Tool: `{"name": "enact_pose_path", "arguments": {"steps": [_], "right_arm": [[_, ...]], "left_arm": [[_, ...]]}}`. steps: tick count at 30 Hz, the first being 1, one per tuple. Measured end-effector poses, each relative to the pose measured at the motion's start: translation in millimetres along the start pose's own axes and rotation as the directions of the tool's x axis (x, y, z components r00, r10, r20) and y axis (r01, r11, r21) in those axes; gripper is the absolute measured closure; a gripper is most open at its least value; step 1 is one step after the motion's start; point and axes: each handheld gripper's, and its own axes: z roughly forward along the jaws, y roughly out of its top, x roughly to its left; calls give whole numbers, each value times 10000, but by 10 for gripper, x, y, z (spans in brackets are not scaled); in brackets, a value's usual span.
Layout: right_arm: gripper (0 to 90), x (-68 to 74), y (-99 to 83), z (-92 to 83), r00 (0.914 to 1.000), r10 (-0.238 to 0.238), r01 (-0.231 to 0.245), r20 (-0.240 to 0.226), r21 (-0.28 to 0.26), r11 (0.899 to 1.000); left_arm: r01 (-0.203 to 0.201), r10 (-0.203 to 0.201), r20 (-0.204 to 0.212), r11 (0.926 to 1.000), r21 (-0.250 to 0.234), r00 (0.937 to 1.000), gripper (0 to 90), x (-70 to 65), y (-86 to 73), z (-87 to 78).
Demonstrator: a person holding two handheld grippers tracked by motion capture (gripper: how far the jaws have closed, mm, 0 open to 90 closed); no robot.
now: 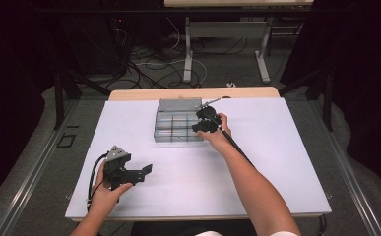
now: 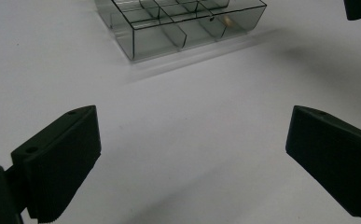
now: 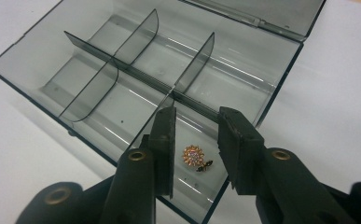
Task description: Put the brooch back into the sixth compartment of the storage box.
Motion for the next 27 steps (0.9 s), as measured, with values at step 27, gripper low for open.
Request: {"name": "enact_pose_path", "arguments": {"steps": [27], "right_arm": [[309, 148, -11, -379, 9960, -766, 742, -468, -510, 9959]], "left_arm": [[6, -6, -81, 10000, -40, 10000, 35, -7, -13, 25]]}}
